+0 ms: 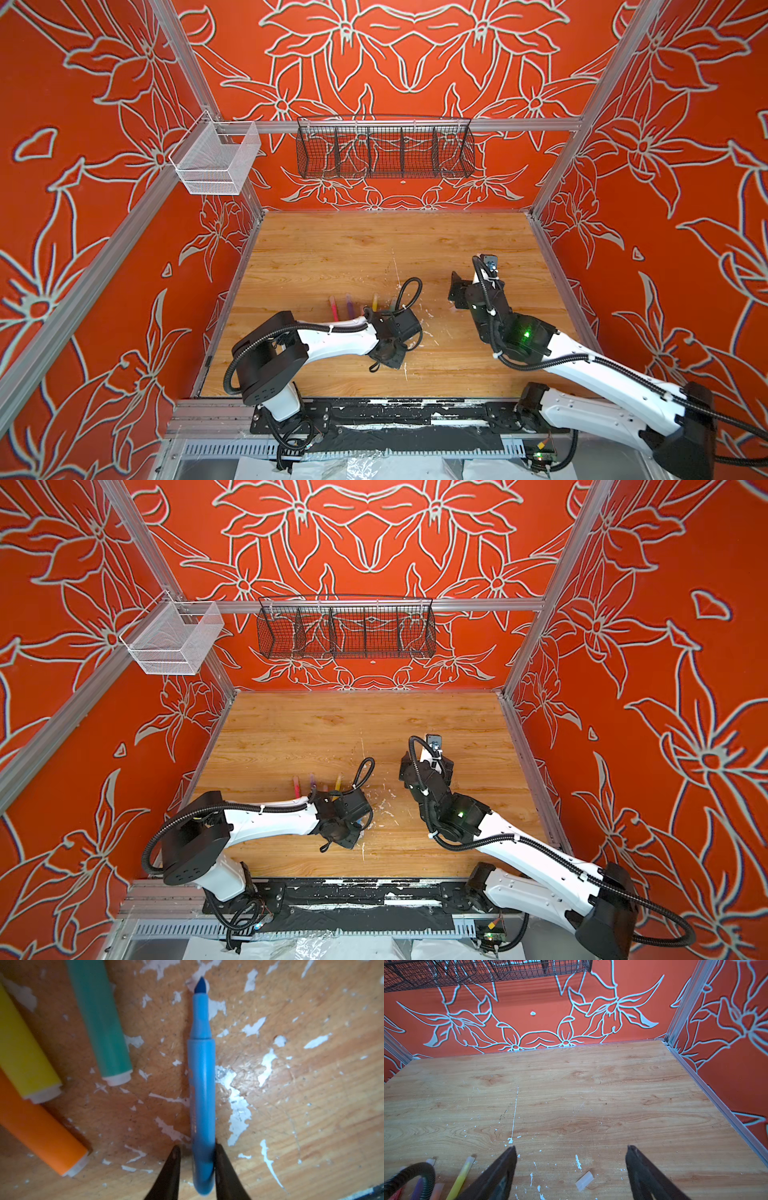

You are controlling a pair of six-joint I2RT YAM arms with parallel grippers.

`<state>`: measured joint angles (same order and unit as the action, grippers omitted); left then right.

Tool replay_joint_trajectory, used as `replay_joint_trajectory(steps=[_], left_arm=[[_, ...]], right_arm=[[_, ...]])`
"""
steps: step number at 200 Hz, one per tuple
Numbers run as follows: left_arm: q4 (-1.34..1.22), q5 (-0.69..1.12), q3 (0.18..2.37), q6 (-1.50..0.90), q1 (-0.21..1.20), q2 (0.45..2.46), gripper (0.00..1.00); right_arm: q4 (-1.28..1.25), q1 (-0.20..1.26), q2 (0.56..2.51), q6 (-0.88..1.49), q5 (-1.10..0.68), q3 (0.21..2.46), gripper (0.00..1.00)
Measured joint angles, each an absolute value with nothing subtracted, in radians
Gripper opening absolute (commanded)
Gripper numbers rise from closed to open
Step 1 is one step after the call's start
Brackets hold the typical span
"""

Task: Insert pens into pen caps
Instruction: Pick up a pen from the center of the table.

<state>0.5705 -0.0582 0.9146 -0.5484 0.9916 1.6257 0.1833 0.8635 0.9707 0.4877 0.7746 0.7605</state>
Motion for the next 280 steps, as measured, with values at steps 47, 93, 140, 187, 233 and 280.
replay_joint_trajectory(steps=[47, 93, 140, 187, 233, 280], left_arm=[[0.575, -0.059, 0.931, -0.539, 0.996, 1.646, 0.22], [0.575, -0.061, 0.958, -0.534, 0.996, 1.672, 0.2], [0.566, -0.064, 0.97, -0.522, 0.996, 1.683, 0.05], [0.591, -0.058, 0.978, -0.503, 0.973, 1.67, 0.02], [0.623, 0.058, 1.124, -0.478, 0.777, 1.561, 0.01], [0.581, 0.072, 1.353, -0.459, 0.728, 1.54, 0.0]], right_arm=[[0.183, 0.863, 0.971, 0.486, 0.774, 0.76, 0.84], [0.183, 0.863, 0.97, 0.486, 0.774, 0.76, 0.84], [0.183, 0.863, 0.969, 0.486, 0.774, 0.76, 0.84], [0.184, 0.863, 0.957, 0.489, 0.776, 0.76, 0.84], [0.184, 0.863, 0.873, 0.519, 0.788, 0.738, 0.86], [0.182, 0.853, 0.82, 0.542, 0.795, 0.704, 0.84]])
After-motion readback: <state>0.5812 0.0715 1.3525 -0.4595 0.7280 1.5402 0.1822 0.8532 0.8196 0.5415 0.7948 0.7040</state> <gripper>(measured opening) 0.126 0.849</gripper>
